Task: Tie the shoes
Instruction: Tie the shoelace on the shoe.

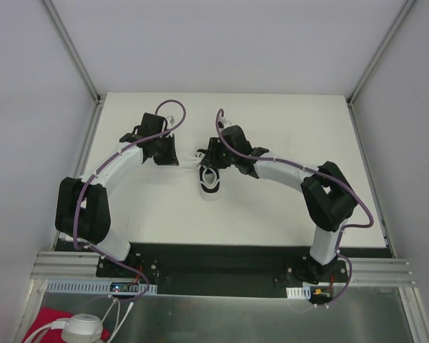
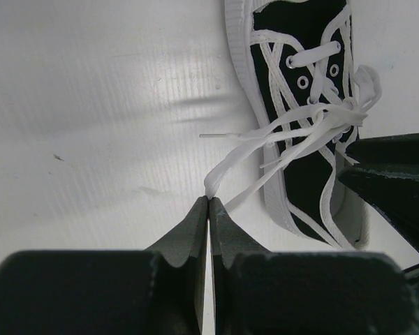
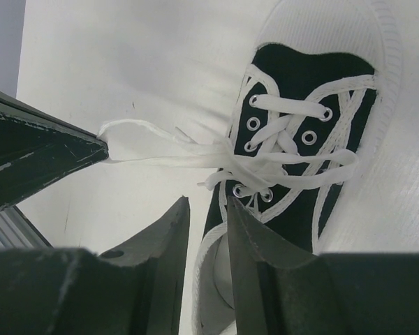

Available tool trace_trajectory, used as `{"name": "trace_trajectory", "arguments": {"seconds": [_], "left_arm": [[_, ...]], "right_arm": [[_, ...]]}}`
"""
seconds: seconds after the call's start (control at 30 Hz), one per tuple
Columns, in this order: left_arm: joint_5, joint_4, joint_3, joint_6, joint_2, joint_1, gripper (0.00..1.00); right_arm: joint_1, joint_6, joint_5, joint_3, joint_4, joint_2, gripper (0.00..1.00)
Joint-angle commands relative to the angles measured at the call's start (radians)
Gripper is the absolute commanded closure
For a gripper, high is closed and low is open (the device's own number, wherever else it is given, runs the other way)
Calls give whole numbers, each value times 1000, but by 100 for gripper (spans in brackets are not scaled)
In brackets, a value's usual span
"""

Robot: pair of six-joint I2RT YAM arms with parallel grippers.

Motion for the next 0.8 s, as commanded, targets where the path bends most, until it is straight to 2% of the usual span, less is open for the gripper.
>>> {"name": "trace_trajectory", "arguments": {"seconds": [0.0, 0.53, 0.77], "left_arm": [[-12, -6, -5, 6, -38, -2, 100], [-14, -5, -13, 6, -46, -2, 100], [-7, -2, -16, 2, -50, 0, 100]], "right_arm": [[2, 16, 15, 49, -12, 14, 68], [4, 39, 22, 113, -44, 86, 68], [4, 50, 44, 147, -81, 114, 75]]}}
